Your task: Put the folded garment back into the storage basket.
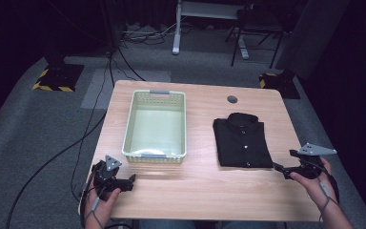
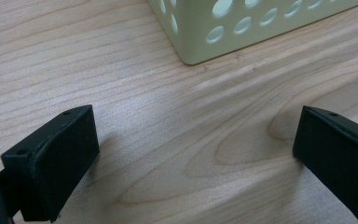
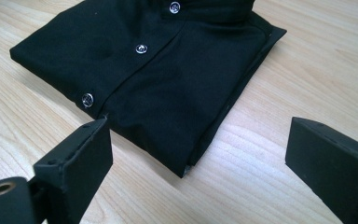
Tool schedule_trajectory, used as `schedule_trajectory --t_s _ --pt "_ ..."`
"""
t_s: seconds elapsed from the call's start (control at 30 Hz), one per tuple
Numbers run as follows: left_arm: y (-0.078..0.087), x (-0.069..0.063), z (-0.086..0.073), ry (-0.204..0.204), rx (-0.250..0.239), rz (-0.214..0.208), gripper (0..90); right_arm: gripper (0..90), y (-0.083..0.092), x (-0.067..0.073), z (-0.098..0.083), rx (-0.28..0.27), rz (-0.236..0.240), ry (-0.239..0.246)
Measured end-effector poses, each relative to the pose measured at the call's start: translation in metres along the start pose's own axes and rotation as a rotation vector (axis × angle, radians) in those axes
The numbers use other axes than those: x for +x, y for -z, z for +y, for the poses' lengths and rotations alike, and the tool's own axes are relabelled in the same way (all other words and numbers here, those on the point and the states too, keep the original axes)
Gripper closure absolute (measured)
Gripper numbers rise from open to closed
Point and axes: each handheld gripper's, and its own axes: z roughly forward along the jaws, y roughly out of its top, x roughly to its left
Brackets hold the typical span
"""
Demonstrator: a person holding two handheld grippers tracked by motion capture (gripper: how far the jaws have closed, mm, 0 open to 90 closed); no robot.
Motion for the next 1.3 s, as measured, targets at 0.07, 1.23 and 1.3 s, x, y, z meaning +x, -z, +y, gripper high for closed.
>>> schedule_trajectory --t_s 0.07,1.23,1.3 --pt "0.000 0.000 0.000 0.000 0.000 0.000 0.2 7.3 0.001 0.000 0.003 -0.002 -0.002 0.004" --pt "0.000 -0.002 -0.001 -0.008 0.000 -0.006 0.3 7.8 0.000 0.000 0.056 -0.016 0.037 0.054" --pt "0.001 -0.003 -0.001 -0.007 -0.001 -0.006 0.3 8.1 -0.001 -0.001 0.059 -0.018 0.037 0.058"
